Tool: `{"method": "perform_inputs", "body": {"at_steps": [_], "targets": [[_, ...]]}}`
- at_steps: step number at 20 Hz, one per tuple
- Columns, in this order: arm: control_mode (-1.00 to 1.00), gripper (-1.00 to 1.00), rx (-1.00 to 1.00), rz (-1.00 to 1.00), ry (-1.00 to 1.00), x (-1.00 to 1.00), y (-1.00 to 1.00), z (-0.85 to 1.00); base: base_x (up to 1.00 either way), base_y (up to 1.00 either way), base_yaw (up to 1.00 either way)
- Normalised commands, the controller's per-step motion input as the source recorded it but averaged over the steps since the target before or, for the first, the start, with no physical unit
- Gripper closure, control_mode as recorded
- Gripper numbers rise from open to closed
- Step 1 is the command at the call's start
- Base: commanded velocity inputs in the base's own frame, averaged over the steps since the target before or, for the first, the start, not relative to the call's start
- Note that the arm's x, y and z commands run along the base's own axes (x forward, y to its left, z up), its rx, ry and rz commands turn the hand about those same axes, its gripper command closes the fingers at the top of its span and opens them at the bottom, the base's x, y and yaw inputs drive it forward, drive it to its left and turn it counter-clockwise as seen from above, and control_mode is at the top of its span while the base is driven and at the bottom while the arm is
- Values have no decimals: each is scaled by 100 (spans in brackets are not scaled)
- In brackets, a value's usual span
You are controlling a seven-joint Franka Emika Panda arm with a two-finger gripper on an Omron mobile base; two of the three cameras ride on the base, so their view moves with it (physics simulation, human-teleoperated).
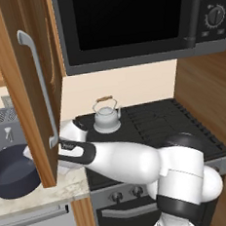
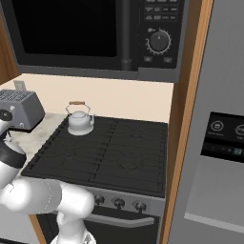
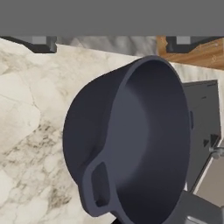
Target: Pick the kettle from the cabinet and place it on a stove burner. Then pick the pot from the counter and place it on another stove burner. Finally, turn both burners on.
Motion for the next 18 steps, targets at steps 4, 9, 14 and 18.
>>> {"method": "perform_inputs", "body": {"at_steps": [4,9,14,18], "targets": [[-100,-100,0,-3,5,3,9,-7,0,0,0],[-100,-100,0,-3,6,1,6,-7,0,0,0],[-100,-100,0,-3,6,1,6,-6,0,0,0],[-100,-100,-1,-4,4,0,0,0,0,0,0]]}}
